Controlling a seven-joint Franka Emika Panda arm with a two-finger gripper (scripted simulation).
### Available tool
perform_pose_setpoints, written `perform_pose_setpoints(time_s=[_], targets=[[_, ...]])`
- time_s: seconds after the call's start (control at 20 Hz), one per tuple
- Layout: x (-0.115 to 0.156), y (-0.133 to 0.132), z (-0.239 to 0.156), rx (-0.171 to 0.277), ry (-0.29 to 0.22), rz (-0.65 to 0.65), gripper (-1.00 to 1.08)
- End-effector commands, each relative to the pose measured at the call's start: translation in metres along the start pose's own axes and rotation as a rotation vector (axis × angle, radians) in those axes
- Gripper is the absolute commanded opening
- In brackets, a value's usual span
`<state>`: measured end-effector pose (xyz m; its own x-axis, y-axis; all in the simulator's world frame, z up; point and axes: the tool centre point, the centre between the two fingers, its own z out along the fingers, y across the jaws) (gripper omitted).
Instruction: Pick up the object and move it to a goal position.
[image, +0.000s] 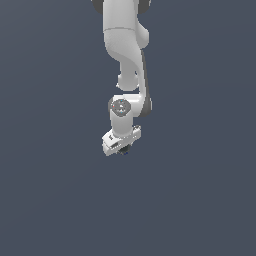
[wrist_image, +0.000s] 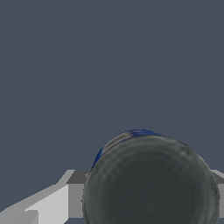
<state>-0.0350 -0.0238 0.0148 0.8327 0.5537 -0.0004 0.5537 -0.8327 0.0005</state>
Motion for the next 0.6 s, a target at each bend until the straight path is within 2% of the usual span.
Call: perform_pose_setpoints(time_s=[0.0, 0.3, 0.55], targets=[[0.0, 0.002, -0.002, -0.001, 0.001, 0.0, -1.0], [0.001, 0.018, -0.021, 0.0, 0.001, 0.0, -1.0], [0.002, 0.043, -0.05, 0.001, 0.001, -0.001, -1.0]])
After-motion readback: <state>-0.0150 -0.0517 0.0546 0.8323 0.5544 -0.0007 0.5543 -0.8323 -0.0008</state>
